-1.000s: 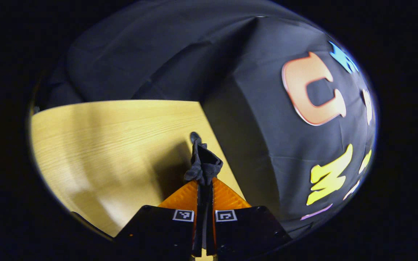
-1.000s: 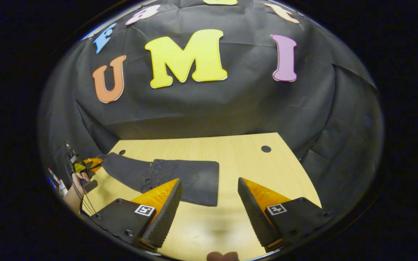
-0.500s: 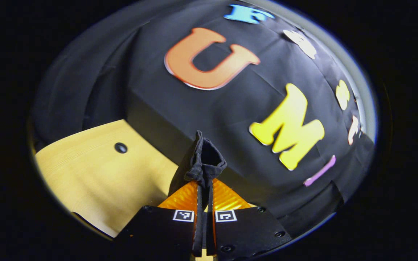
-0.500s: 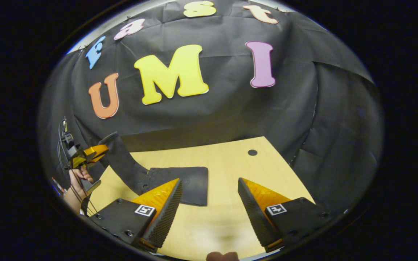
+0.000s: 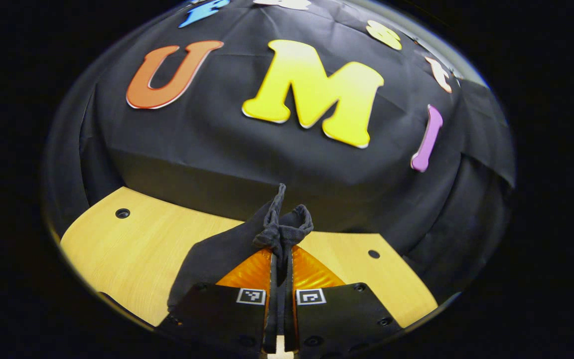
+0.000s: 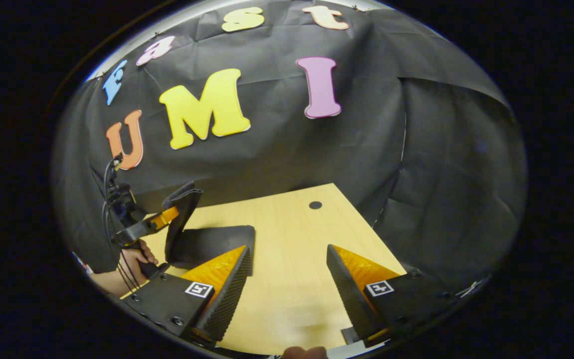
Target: Grasp the waist and the cuffs of the jeans and fold them to make the two legs overlap; first hold the waist and fold one-third of the jeans toward the cuffs, then hold the cuffs and fold the remaining one-third in the same direction to finish folding.
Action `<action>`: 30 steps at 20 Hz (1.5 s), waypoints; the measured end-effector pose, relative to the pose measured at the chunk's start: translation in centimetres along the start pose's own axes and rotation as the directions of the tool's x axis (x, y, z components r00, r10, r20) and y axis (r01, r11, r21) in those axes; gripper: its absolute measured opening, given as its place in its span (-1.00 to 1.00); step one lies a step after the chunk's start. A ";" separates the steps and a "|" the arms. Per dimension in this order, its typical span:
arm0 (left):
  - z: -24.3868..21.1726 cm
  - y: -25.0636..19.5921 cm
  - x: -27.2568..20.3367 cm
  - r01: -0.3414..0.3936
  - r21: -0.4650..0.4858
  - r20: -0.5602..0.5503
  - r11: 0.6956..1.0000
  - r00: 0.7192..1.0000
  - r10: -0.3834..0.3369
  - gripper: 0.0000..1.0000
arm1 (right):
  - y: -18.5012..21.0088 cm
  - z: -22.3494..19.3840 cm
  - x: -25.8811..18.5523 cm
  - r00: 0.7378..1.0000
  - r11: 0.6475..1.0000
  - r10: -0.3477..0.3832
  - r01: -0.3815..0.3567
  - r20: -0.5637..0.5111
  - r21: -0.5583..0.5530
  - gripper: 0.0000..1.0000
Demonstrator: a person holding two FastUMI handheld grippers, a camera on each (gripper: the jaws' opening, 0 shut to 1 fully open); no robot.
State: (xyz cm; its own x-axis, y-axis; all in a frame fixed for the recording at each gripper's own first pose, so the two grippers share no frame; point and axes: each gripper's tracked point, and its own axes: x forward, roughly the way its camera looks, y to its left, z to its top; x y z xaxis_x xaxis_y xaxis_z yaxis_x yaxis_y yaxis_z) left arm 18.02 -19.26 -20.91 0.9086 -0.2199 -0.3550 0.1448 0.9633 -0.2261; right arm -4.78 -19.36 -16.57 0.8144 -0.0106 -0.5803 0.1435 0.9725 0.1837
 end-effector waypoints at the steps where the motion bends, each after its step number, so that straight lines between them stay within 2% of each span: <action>1: -1.9 -0.4 0.7 -0.006 0.036 -0.023 0.999 1.000 0.007 -0.82 | -0.9 -0.5 0.2 1.000 1.000 -0.006 0.006 -0.013 0.013 0.91; 3: -5.3 -0.7 1.9 -0.022 0.107 -0.075 0.994 0.997 0.030 -0.77 | -2.6 -1.2 0.9 0.999 0.999 -0.014 0.016 -0.038 0.029 0.91; 4: -6.7 -0.7 2.4 -0.034 0.138 -0.093 0.990 0.995 0.047 -0.57 | -3.4 -1.4 1.4 0.999 0.999 -0.015 0.017 -0.050 0.035 0.91; 5: -7.7 -1.0 2.7 -0.044 0.162 -0.109 0.986 0.992 0.063 -0.75 | -3.8 -1.6 1.5 0.998 0.999 -0.011 0.014 -0.058 0.039 0.91; 6: -8.8 -1.2 3.1 -0.055 0.177 -0.126 0.983 0.989 0.078 -0.72 | -4.2 -1.7 1.9 0.998 0.999 -0.005 0.008 -0.065 0.038 0.92; 7: -9.9 -1.4 3.1 -0.062 0.185 -0.143 0.981 0.986 0.090 -0.65 | -4.8 -1.7 2.3 0.998 0.999 -0.001 0.004 -0.070 0.033 0.84; 9: -11.5 -2.0 3.2 -0.085 0.187 -0.167 0.979 0.979 0.116 -0.49 | -5.5 -1.9 2.9 0.997 1.000 0.013 -0.011 -0.082 0.026 0.84; 12: -12.9 -1.9 3.4 -0.121 0.183 -0.188 0.976 0.970 0.156 -0.36 | -6.2 -1.8 3.7 0.995 0.999 0.030 -0.027 -0.095 0.029 0.84; 14: -13.7 -1.9 3.2 -0.141 0.172 -0.221 0.975 0.959 0.177 -0.29 | -6.4 -1.9 4.1 0.994 0.999 0.043 -0.040 -0.102 0.028 0.92; 18: -14.0 -3.2 2.5 -0.123 0.161 -0.234 0.979 0.959 0.159 1.00 | -5.8 -1.2 4.2 0.994 0.997 0.066 -0.063 -0.089 0.034 0.92; 19: -13.6 -3.5 2.2 -0.118 0.157 -0.227 0.981 0.962 0.152 1.00 | -5.4 -1.0 4.1 0.994 0.997 0.071 -0.068 -0.079 0.030 0.84; 20: -12.9 -3.8 1.7 -0.112 0.144 -0.218 0.983 0.966 0.141 1.00 | -4.6 -0.6 4.1 0.995 0.997 0.081 -0.079 -0.066 0.023 0.94; 23: -9.2 -4.1 -0.5 -0.096 0.094 -0.153 0.991 0.982 0.110 1.00 | -1.6 0.4 3.4 0.992 0.992 0.124 -0.124 -0.033 -0.014 0.96; 27: -2.2 -3.2 -4.7 -0.083 0.024 -0.029 0.996 0.996 0.084 1.00 | 3.7 2.9 2.5 0.981 0.977 0.191 -0.187 0.039 -0.102 0.96; 30: 3.7 -0.8 -8.6 -0.080 -0.004 0.079 0.997 0.994 0.080 1.00 | 8.4 6.2 1.6 0.962 0.962 0.241 -0.219 0.131 -0.162 0.96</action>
State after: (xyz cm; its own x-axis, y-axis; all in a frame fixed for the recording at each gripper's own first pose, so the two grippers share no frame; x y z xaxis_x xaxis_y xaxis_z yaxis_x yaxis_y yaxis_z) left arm 11.54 -17.58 -14.34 0.9454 -0.1290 -0.2994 0.0697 0.9771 -0.2008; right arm 1.23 -12.67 -11.09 0.8916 0.1931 -0.4096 -0.1310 0.9758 0.1749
